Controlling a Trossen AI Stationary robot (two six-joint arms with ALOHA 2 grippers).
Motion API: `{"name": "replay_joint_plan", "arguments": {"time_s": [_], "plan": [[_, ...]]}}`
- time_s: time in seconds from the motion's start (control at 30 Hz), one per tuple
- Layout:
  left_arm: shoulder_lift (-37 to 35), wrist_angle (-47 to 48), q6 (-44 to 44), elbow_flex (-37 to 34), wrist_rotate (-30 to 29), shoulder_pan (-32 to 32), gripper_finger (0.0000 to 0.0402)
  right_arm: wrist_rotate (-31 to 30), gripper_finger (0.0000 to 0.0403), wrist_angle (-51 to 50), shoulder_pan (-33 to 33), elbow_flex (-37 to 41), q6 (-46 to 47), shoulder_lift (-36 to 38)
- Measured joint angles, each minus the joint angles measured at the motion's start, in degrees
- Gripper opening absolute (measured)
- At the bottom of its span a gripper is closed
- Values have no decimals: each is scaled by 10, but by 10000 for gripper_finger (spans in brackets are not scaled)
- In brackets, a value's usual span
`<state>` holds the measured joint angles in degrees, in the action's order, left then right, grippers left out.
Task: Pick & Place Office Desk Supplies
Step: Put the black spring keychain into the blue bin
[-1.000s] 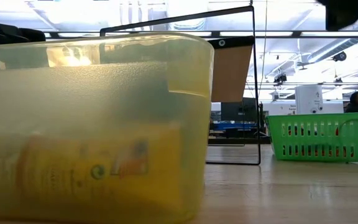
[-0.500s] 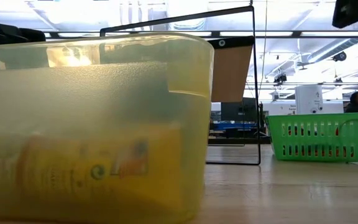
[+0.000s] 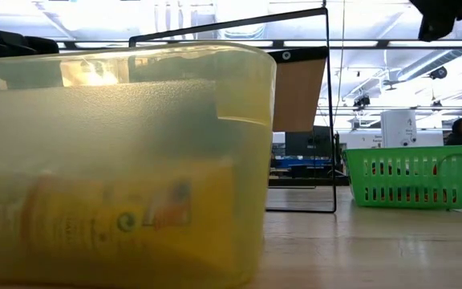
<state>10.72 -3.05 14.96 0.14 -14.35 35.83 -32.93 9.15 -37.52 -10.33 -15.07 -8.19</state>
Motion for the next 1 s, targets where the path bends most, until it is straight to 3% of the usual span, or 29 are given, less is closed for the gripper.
{"name": "replay_joint_plan", "arguments": {"time_s": [0.3,0.47,0.6,0.8,1.0], "plan": [[0,0,0,0,0,0,120,58,206,-33,129,4,68,-1],[0,0,0,0,0,0,120,141,205,-38,202,9,82,-1],[0,0,0,0,0,0,120,151,205,-39,251,34,102,-1],[0,0,0,0,0,0,120,183,205,17,285,95,107,3],[0,0,0,0,0,0,120,213,206,35,288,98,87,9]]}}
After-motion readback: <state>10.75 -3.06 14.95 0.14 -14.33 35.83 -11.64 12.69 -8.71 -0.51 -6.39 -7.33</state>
